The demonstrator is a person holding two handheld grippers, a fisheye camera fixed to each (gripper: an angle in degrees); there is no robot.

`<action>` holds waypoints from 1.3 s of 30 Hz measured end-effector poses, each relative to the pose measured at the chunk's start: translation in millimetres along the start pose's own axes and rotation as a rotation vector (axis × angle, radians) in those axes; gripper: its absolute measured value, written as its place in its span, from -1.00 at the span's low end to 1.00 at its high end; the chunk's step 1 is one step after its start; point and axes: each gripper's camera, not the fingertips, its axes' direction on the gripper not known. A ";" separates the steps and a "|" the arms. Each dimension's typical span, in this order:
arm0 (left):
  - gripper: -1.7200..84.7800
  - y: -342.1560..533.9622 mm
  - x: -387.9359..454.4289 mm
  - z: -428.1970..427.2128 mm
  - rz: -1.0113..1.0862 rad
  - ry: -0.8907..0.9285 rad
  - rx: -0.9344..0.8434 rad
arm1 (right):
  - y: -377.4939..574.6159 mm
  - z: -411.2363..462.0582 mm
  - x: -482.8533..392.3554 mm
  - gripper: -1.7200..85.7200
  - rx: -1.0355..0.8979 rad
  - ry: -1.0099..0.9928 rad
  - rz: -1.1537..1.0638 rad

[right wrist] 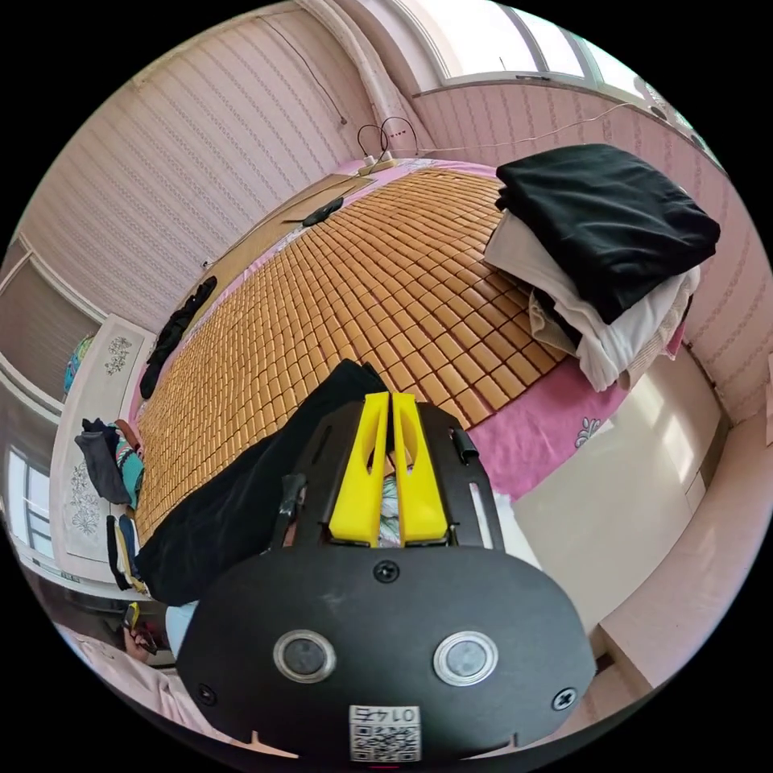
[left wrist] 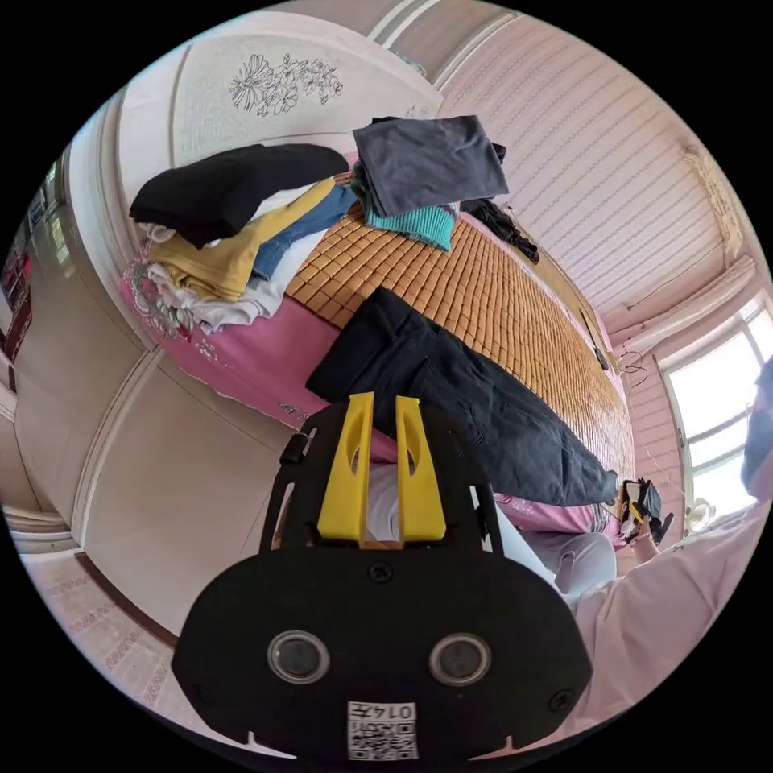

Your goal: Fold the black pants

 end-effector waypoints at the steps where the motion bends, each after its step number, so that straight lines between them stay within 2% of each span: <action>1: -0.84 -4.4 16.0 0.1 0.056 -0.015 -0.005 | -4.9 12.4 0.0 -0.83 -0.050 -0.004 0.027; 3: -0.83 -9.7 38.8 4.2 0.127 -0.009 -0.009 | -10.6 32.0 -1.7 -0.80 -0.126 0.001 0.046; 6: -0.83 -16.4 70.2 13.6 0.206 0.012 -0.015 | -13.3 43.7 -13.2 -0.86 -0.178 0.024 0.050; 11: -0.84 -21.1 102.3 27.3 0.288 0.036 -0.048 | 6.5 -9.9 -18.8 -0.93 -0.025 -0.065 0.024; 13: -0.84 -21.8 113.8 40.4 0.308 0.001 -0.082 | 14.7 -20.0 -15.0 -0.94 -0.021 -0.060 0.031; 16: -0.88 -26.6 120.3 60.6 0.291 0.020 -0.137 | 19.4 -5.9 -10.0 -0.93 -0.132 0.019 0.023; 18: -0.92 -31.1 120.6 68.2 0.255 0.071 -0.153 | 18.5 -7.2 -12.6 -0.93 -0.113 0.048 0.031; 21: -0.93 -37.6 120.6 68.3 0.212 0.143 -0.098 | 11.3 -11.2 -30.0 -0.91 -0.059 -0.032 -0.023; 29: -0.82 -63.0 87.8 44.1 0.017 -0.163 0.032 | -32.8 47.2 -69.1 -0.67 -0.225 0.128 -0.088; 35: -0.68 -91.6 63.3 57.2 -0.003 -0.314 0.014 | -38.8 84.1 -77.9 -0.73 -0.339 0.251 -0.121; 39: -0.73 -103.1 59.8 88.2 -0.004 -0.231 -0.113 | -42.6 81.5 -89.5 -0.85 -0.379 0.243 -0.182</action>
